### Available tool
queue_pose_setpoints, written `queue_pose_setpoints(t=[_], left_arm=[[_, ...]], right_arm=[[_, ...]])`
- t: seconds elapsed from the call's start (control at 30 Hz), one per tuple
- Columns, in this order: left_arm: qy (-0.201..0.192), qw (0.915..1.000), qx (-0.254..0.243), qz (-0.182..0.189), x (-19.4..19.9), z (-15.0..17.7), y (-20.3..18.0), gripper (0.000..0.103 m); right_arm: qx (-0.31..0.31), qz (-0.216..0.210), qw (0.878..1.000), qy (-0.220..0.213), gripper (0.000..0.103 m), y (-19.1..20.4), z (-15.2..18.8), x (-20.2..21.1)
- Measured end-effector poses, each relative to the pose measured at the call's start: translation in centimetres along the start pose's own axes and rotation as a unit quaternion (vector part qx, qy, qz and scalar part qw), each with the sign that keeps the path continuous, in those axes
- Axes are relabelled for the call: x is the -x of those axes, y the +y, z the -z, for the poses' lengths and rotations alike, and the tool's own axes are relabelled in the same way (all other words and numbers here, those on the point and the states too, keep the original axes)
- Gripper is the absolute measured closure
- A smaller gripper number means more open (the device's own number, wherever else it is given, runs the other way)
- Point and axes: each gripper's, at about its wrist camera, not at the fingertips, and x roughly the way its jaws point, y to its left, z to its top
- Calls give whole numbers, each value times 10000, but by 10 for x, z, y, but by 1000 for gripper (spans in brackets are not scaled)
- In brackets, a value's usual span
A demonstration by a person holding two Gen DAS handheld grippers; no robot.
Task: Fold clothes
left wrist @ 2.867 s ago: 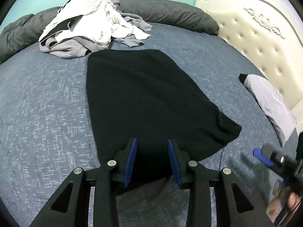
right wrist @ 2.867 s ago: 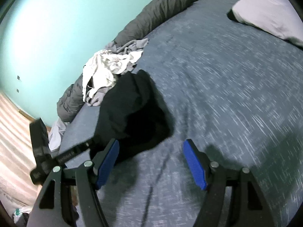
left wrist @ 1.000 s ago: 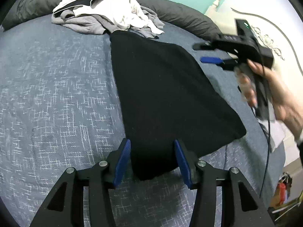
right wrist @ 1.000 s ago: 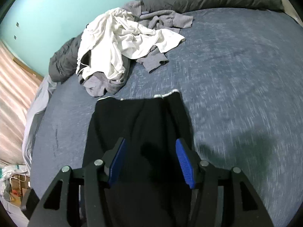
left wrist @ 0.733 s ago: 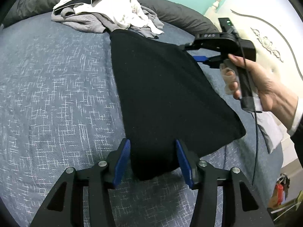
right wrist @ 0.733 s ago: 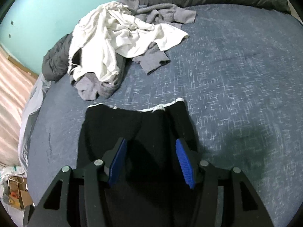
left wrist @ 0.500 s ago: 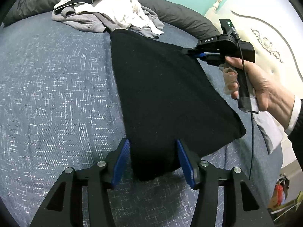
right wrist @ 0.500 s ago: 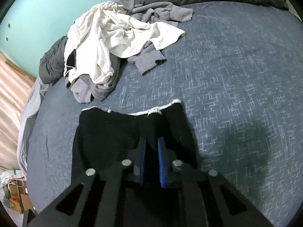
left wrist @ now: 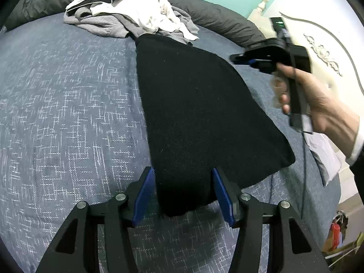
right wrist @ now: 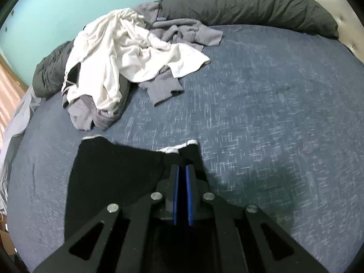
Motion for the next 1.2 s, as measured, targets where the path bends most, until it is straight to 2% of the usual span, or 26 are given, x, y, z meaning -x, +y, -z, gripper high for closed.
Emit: queue_pose_setpoints(t=[0.13,0.23,0.33,0.37,0.4,0.53,0.57,0.67,0.77,0.9,1.0,1.1,1.2], left_arm=[[29,10000,23,-64,5,-4,-3,46],[0,9999,49,-102,13,-8,-4,46],[-39,9998,124,-123,24,-10,-3,46],[-47,9998,157,-127,28,-10,-2,46],[-52,9997,190,-132,32,-11,-1,46],[-30,9992,376,-143,42,-16,9,46],[-28,9990,410,-157,42,-17,11,46],[-33,9991,354,-218,43,-18,14,46],[44,9986,523,-96,41,-16,19,46],[106,9986,526,-34,37,-15,17,46],[247,9971,704,146,30,-14,20,46],[405,9946,897,321,22,-11,23,38],[521,9927,972,483,15,-10,24,38]], right_arm=[[-85,-135,9998,-69,96,-3,6,26],[-88,-364,9993,-57,88,-3,27,49],[-163,-570,9982,9,67,-6,54,67],[-242,-661,9975,59,56,-8,66,73],[-326,-738,9967,93,55,-11,75,76],[-548,-833,9948,198,52,-19,113,91],[-576,-830,9946,221,49,-20,121,94],[-554,-876,9941,306,45,-21,136,101],[-529,-950,9933,379,39,-21,150,103],[-534,-910,9924,640,38,-23,162,95],[-615,-961,9905,769,38,-24,169,88],[-744,-981,9882,916,38,-27,174,79],[-928,-995,9857,998,38,-33,183,71]])
